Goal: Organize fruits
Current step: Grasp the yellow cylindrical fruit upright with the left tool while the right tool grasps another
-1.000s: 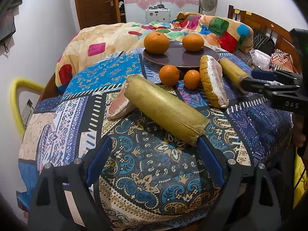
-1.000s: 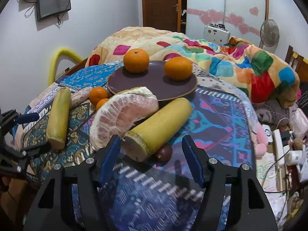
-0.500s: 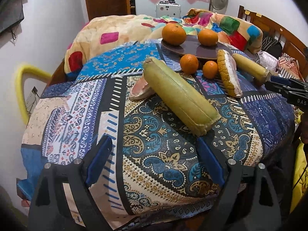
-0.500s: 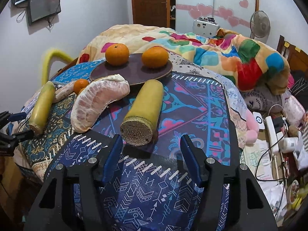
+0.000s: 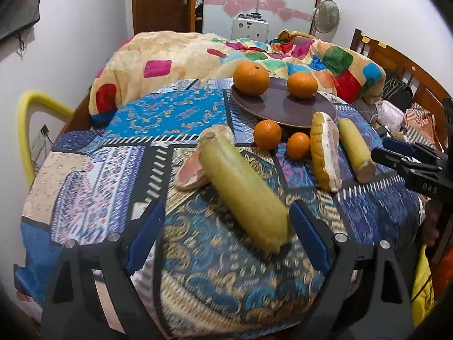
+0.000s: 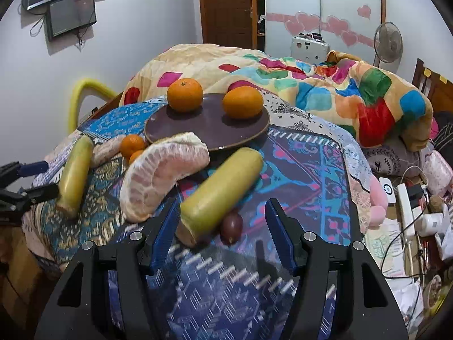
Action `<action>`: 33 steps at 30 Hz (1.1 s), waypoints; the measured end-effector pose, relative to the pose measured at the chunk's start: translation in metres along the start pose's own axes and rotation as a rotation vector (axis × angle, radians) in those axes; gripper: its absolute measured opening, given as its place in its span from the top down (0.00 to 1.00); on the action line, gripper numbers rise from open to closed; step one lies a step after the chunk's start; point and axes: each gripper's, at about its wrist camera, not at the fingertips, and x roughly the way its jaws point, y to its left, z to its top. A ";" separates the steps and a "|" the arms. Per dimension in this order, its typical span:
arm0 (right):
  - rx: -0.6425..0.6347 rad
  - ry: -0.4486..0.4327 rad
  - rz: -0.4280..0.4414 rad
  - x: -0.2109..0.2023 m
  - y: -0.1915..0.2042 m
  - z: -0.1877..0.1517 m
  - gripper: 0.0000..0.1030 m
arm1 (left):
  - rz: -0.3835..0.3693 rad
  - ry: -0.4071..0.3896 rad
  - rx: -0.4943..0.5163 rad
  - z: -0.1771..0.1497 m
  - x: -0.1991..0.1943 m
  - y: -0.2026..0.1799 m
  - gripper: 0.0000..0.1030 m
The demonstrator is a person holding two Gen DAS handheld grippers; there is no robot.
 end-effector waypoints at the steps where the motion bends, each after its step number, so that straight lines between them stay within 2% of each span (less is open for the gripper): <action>1: 0.000 0.000 -0.001 0.002 0.001 0.002 0.43 | -0.006 0.009 -0.010 0.003 0.006 -0.001 0.15; 6: 0.020 0.013 -0.014 0.018 -0.002 0.014 0.43 | -0.064 0.065 -0.048 0.014 0.031 -0.002 0.40; 13: 0.089 0.084 0.017 0.043 -0.019 0.025 0.43 | -0.054 0.073 -0.024 0.019 0.047 -0.012 0.43; 16: 0.121 0.117 0.061 0.051 -0.024 0.026 0.43 | -0.072 0.076 -0.015 0.022 0.049 -0.016 0.49; 18: 0.131 0.134 0.081 0.054 -0.024 0.027 0.43 | -0.101 0.095 -0.007 0.022 0.052 -0.020 0.58; 20: 0.122 0.145 0.100 0.054 -0.020 0.028 0.51 | -0.095 0.092 0.029 0.021 0.053 -0.029 0.64; 22: 0.099 0.152 0.082 0.054 -0.014 0.029 0.52 | -0.077 0.079 0.069 0.020 0.051 -0.037 0.64; 29: 0.018 0.178 0.069 0.045 -0.003 0.026 0.60 | -0.093 0.114 0.098 0.022 0.052 -0.039 0.64; 33: 0.046 0.211 0.072 0.050 -0.006 0.029 0.59 | -0.097 0.120 0.093 0.032 0.055 -0.038 0.64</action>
